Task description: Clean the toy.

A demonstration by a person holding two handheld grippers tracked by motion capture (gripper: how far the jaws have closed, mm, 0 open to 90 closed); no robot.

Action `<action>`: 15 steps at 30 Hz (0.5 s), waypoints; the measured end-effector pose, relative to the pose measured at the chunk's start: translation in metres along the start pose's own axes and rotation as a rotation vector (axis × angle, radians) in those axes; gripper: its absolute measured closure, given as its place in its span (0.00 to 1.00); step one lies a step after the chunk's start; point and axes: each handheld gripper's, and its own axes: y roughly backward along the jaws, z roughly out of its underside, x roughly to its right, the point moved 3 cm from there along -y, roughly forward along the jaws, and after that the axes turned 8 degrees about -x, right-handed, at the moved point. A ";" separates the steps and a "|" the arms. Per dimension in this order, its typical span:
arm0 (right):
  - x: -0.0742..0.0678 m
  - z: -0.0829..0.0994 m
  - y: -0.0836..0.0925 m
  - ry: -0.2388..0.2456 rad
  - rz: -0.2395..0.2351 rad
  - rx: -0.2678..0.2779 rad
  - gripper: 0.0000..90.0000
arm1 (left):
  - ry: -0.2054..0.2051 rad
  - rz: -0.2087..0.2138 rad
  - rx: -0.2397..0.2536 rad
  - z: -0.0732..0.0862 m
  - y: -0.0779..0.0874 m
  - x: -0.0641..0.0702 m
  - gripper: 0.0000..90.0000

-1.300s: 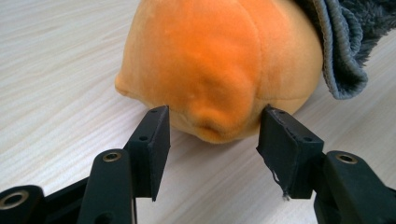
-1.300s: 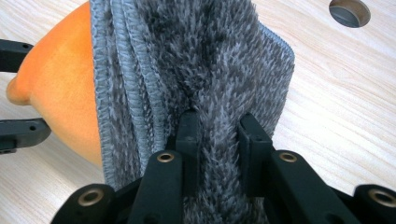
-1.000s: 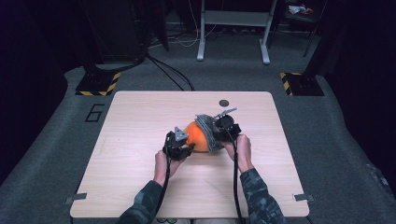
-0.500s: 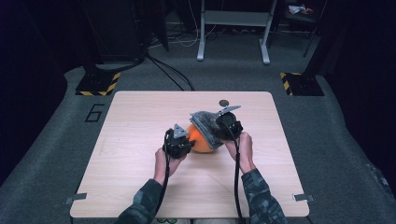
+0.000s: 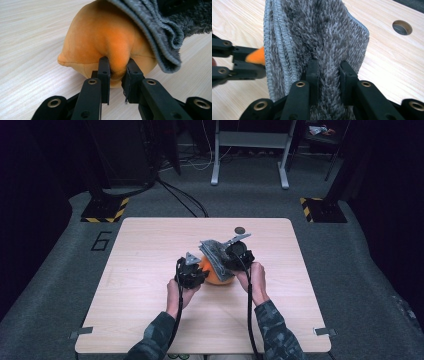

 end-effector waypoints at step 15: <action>0.039 0.036 -0.030 -0.104 0.040 -0.137 0.82 | 0.003 0.001 0.004 0.003 -0.002 -0.004 0.86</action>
